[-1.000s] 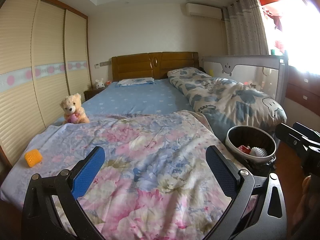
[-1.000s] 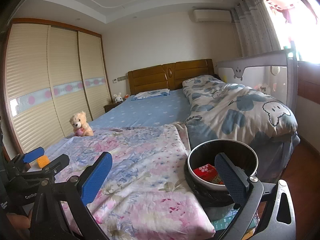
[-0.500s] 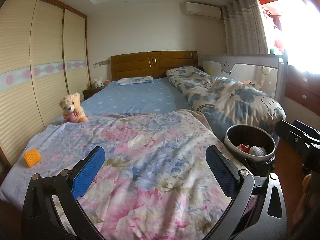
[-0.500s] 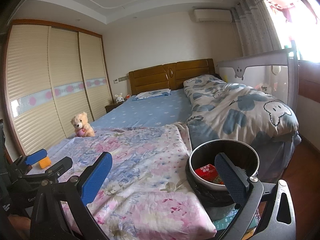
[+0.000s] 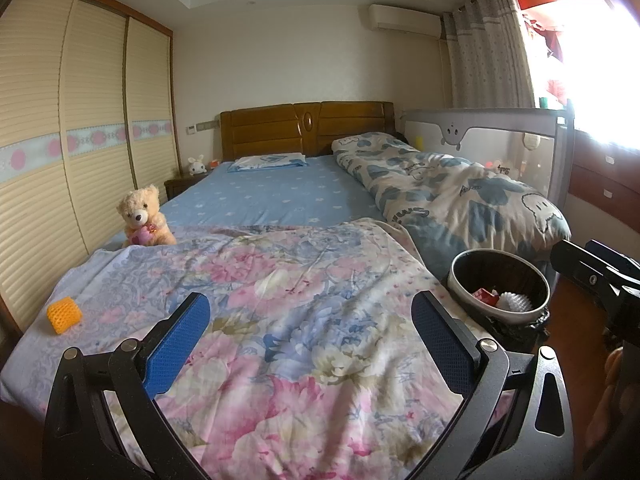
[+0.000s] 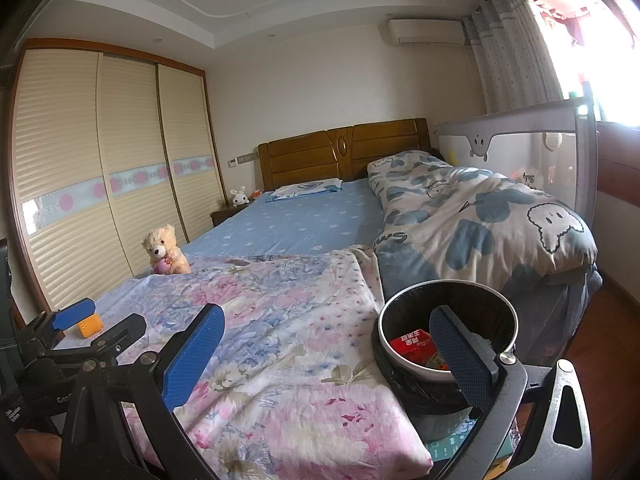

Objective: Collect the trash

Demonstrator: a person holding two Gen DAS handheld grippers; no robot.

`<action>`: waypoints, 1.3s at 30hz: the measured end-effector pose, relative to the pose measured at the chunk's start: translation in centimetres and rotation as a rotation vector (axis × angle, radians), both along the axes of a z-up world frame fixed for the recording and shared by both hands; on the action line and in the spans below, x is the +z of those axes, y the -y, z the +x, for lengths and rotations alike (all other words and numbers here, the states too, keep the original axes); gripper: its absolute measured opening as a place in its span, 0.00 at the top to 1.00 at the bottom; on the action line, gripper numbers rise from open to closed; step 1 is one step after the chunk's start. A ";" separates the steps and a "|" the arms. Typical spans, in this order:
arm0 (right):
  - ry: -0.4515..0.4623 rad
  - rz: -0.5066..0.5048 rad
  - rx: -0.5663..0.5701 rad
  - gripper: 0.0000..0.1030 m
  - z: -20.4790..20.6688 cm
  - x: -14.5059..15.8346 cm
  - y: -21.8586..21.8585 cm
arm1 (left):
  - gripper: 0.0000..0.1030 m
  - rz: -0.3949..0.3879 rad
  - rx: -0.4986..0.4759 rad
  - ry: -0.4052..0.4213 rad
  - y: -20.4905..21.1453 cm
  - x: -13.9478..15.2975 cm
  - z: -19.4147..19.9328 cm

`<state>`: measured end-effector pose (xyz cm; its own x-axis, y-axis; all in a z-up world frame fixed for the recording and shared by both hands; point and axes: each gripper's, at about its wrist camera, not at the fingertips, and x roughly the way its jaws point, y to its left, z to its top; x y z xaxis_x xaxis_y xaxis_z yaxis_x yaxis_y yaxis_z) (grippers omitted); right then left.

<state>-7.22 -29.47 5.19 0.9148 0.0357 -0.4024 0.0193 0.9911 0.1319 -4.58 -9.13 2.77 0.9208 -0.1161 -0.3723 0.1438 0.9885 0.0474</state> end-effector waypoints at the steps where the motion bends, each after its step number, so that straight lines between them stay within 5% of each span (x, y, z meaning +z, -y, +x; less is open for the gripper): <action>1: 0.000 0.000 -0.001 0.00 0.0 0.0 0.0 | 0.00 -0.001 0.001 0.000 0.0 0.0 0.0; 39: -0.001 0.003 0.000 0.00 0.0 0.0 -0.1 | 0.00 0.000 -0.007 -0.006 0.3 -0.1 0.0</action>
